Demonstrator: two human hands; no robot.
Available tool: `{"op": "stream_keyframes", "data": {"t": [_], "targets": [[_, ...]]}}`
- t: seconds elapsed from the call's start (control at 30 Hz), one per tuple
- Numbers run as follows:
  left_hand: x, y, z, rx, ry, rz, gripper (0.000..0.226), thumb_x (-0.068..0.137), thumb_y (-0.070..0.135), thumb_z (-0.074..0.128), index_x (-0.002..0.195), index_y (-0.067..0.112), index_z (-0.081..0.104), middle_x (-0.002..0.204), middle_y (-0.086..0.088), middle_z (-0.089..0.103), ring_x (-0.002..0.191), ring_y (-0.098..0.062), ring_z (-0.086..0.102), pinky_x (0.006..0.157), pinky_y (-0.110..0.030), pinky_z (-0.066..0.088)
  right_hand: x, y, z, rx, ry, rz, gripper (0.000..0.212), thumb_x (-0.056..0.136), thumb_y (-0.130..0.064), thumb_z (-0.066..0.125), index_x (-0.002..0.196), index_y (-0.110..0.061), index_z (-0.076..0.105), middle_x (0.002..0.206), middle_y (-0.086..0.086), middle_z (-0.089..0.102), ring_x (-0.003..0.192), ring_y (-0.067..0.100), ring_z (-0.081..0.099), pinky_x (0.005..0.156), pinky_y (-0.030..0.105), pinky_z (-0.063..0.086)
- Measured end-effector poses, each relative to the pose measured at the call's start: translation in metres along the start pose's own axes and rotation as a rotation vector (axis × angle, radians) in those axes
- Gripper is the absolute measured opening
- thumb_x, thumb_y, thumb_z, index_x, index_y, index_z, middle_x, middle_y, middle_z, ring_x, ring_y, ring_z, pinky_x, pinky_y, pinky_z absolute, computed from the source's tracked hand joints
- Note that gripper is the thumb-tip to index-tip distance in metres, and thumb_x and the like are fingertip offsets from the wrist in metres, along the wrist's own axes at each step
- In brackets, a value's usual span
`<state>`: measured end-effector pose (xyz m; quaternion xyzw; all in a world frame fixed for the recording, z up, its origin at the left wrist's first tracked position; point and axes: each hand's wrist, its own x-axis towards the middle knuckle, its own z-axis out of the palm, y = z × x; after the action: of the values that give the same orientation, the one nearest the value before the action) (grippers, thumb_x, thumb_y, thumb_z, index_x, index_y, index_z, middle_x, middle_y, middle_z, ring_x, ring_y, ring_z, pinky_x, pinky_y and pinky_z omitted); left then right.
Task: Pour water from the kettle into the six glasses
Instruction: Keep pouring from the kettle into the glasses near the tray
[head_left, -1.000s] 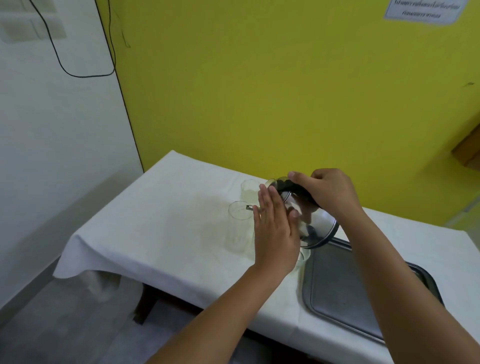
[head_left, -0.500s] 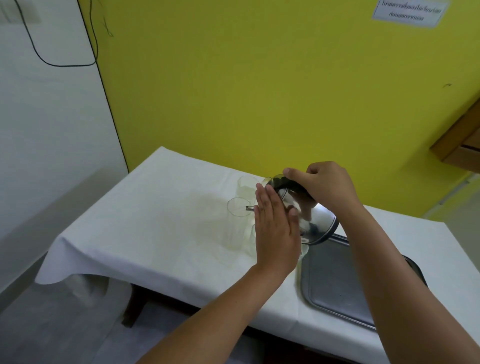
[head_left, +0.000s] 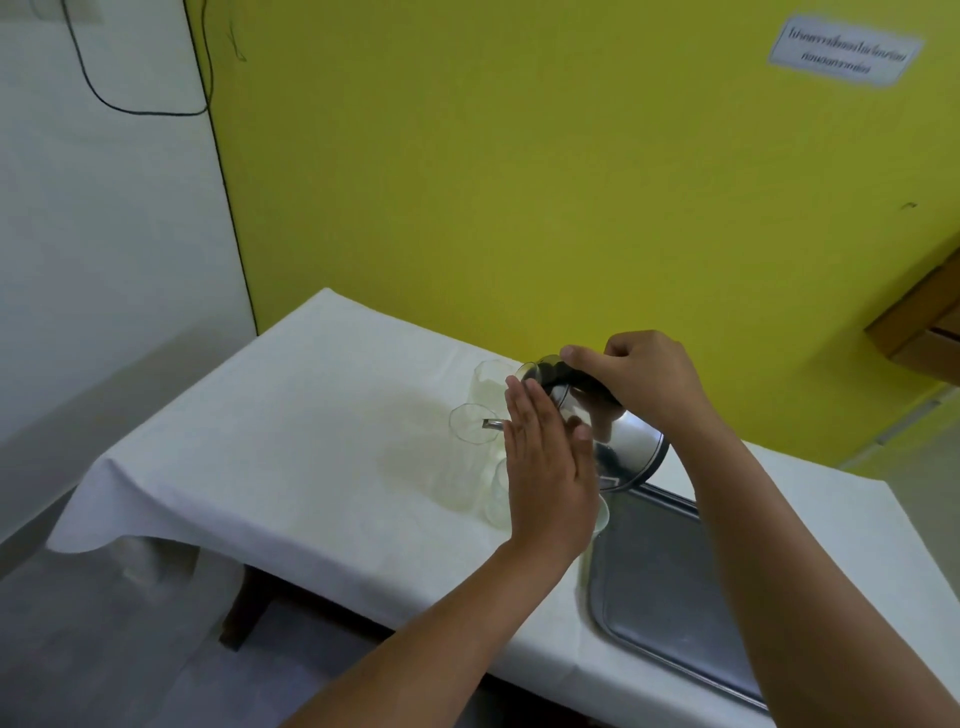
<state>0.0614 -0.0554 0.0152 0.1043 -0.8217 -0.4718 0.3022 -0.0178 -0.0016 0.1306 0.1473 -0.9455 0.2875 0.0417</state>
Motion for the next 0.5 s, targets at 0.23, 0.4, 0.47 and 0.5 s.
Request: {"op": "stream_keyframes", "data": {"t": [0.23, 0.4, 0.47, 0.5], "targets": [[0.007, 0.005, 0.011, 0.040, 0.081, -0.032, 0.065, 0.094, 0.047, 0.009, 0.138, 0.008, -0.019, 0.149, 0.001, -0.025, 0.140, -0.008, -0.022, 0.117, -0.035, -0.002, 0.016, -0.001, -0.004, -0.033, -0.049, -0.085, 0.055, 0.078, -0.058, 0.068, 0.058, -0.009, 0.051, 0.051, 0.004, 0.051, 0.051, 0.018, 0.045, 0.053, 0.031, 0.034], [0.009, 0.011, 0.016, 0.069, 0.123, -0.073, 0.063, 0.096, 0.040, 0.015, 0.138, 0.007, -0.019, 0.148, 0.003, -0.026, 0.140, -0.007, -0.020, 0.115, -0.029, -0.005, 0.026, -0.001, -0.007, -0.053, -0.078, -0.175, 0.055, 0.077, -0.059, 0.069, 0.059, -0.010, 0.051, 0.051, 0.005, 0.048, 0.052, 0.019, 0.043, 0.054, 0.032, 0.033], [0.008, 0.013, 0.017, 0.072, 0.128, -0.082, 0.062, 0.097, 0.037, 0.017, 0.138, 0.009, -0.020, 0.147, 0.004, -0.027, 0.141, -0.008, -0.020, 0.114, -0.027, -0.007, 0.030, 0.000, -0.006, -0.065, -0.088, -0.201, 0.056, 0.076, -0.059, 0.069, 0.058, -0.010, 0.049, 0.052, 0.005, 0.047, 0.053, 0.020, 0.043, 0.054, 0.032, 0.034], [0.008, 0.014, 0.018, 0.076, 0.130, -0.087, 0.062, 0.097, 0.036, 0.018, 0.138, 0.009, -0.020, 0.146, 0.004, -0.028, 0.141, -0.008, -0.020, 0.114, -0.027, -0.008, 0.031, 0.001, -0.005, -0.069, -0.094, -0.212, 0.056, 0.076, -0.059, 0.068, 0.058, -0.010, 0.049, 0.052, 0.005, 0.047, 0.053, 0.020, 0.044, 0.054, 0.032, 0.034]]}}
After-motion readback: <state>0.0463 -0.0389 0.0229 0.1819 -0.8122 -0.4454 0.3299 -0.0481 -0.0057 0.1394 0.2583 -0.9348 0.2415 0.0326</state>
